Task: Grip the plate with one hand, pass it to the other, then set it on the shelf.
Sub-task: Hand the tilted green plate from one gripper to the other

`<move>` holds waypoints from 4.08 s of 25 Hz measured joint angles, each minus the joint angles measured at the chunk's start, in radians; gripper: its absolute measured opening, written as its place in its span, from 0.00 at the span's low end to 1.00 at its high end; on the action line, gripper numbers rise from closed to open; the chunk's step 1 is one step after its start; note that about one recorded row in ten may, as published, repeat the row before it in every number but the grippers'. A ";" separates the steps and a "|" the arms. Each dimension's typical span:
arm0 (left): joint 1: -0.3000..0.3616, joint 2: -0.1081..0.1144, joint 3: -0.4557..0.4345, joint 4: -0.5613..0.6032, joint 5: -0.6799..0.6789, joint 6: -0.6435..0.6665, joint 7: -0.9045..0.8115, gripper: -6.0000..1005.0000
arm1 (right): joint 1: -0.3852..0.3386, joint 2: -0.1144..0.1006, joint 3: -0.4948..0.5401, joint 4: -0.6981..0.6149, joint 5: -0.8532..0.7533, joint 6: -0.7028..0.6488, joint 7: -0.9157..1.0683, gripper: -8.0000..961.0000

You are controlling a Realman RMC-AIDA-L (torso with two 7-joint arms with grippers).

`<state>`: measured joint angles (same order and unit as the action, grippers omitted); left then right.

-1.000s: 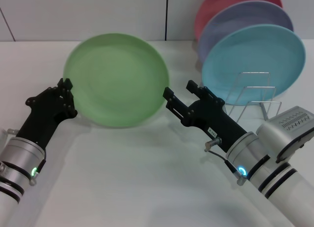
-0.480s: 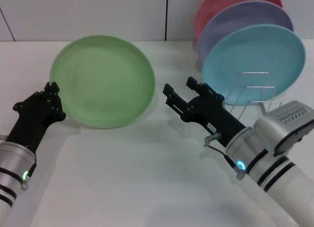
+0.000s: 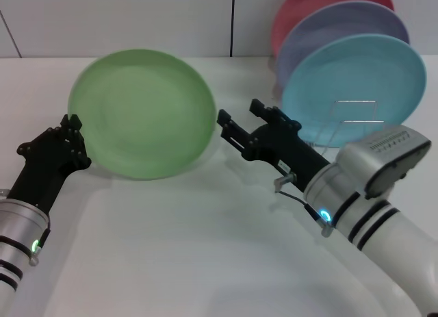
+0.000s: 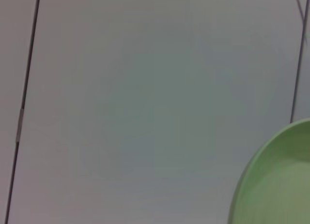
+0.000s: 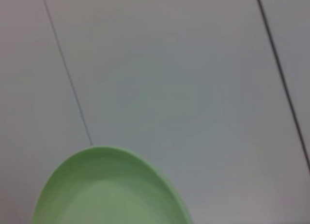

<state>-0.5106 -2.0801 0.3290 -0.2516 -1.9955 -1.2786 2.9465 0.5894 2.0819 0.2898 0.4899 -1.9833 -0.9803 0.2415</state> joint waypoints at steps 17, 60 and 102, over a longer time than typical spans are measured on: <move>-0.014 0.000 -0.005 -0.022 0.037 0.006 0.000 0.04 | 0.049 0.000 0.028 -0.002 -0.005 0.105 -0.003 0.75; -0.022 0.000 -0.061 -0.034 0.052 0.045 0.000 0.04 | 0.066 0.005 0.054 0.002 -0.005 0.154 -0.007 0.33; -0.024 0.000 -0.061 -0.034 0.055 0.044 0.000 0.04 | 0.084 0.003 0.054 -0.002 -0.020 0.175 -0.011 0.15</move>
<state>-0.5342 -2.0800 0.2684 -0.2853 -1.9405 -1.2347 2.9467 0.6738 2.0851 0.3437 0.4879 -2.0032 -0.8048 0.2301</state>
